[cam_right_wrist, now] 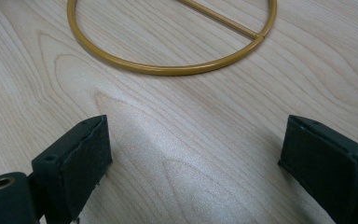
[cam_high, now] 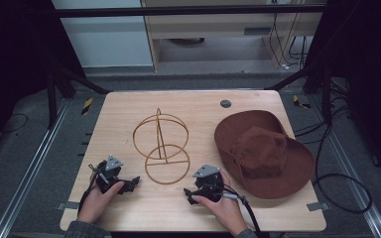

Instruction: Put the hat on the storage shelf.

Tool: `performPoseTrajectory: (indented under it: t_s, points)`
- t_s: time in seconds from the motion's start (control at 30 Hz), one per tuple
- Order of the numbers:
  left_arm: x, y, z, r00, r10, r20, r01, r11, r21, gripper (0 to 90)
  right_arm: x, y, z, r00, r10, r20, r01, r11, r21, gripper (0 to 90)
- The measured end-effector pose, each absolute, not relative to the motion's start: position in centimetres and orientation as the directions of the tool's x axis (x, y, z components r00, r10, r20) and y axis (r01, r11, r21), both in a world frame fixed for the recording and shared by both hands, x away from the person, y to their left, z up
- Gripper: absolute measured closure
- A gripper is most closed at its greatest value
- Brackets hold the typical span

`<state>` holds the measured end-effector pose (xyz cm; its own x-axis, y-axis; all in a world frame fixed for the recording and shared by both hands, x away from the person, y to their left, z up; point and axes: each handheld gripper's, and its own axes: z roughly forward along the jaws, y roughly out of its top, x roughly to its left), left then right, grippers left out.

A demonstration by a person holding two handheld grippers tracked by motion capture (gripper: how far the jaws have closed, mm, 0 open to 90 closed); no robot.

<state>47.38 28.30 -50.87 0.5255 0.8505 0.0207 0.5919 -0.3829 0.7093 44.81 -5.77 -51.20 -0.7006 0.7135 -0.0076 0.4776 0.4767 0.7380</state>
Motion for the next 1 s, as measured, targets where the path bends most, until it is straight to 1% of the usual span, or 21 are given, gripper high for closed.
performPoseTrajectory:
  t_s: [0.1,0.2,0.3,0.33,0.4,0.57,0.7,0.73,0.8,0.9,0.93,1.0]
  points:
    - [47.4,28.3,-50.9,0.525,0.851,0.021,0.592,-0.383,0.709,0.0,44.8,-5.8,-51.2,-0.701,0.714,-0.008,0.478,0.477,0.738,8.4]
    - [47.4,28.3,-50.9,0.526,0.851,0.021,0.592,-0.383,0.709,0.0,44.7,-5.9,-50.9,-0.698,0.716,-0.017,0.485,0.49,0.724,10.7]
    - [47.4,28.3,-50.9,0.525,0.851,0.021,0.592,-0.382,0.71,0.0,44.1,-6.4,-49.6,-0.705,0.708,-0.03,0.47,0.499,0.728,10.5]
    - [47.4,28.3,-50.9,0.525,0.851,0.02,0.592,-0.382,0.709,0.0,43.7,-6.9,-48.3,-0.71,0.703,-0.044,0.459,0.509,0.728,10.4]
    - [47.4,28.3,-50.9,0.524,0.851,0.02,0.593,-0.381,0.71,0.0,43.6,-7.2,-47.7,-0.71,0.703,-0.042,0.457,0.506,0.732,10.4]
    - [47.3,28.3,-50.9,0.523,0.852,0.019,0.592,-0.379,0.711,0.0,43.1,-10.0,-43.5,-0.711,0.698,-0.089,0.442,0.541,0.715,8.4]
    - [47.3,28.3,-50.9,0.523,0.852,0.019,0.592,-0.379,0.711,0.0,43.3,-13.2,-40.3,-0.699,0.709,-0.094,0.459,0.545,0.702,9.0]
    - [47.3,28.3,-50.9,0.523,0.852,0.019,0.592,-0.379,0.711,0.0,43.4,-14.8,-38.9,-0.685,0.72,-0.114,0.461,0.549,0.697,9.4]
    - [47.3,28.3,-50.9,0.523,0.852,0.018,0.592,-0.379,0.711,0.0,43.5,-15.4,-38.5,-0.678,0.725,-0.123,0.465,0.551,0.693,9.7]
    - [47.3,28.2,-50.9,0.521,0.853,0.019,0.593,-0.378,0.711,0.0,44.2,-17.9,-37.1,-0.656,0.745,-0.118,0.495,0.543,0.678,9.2]
    - [47.3,28.2,-50.9,0.521,0.853,0.019,0.593,-0.378,0.711,0.0,44.7,-19.3,-36.6,-0.643,0.758,-0.106,0.523,0.536,0.662,9.0]
    - [47.3,28.2,-50.9,0.52,0.854,0.019,0.594,-0.377,0.711,0.0,44.8,-19.9,-36.4,-0.636,0.763,-0.115,0.526,0.537,0.66,9.5]
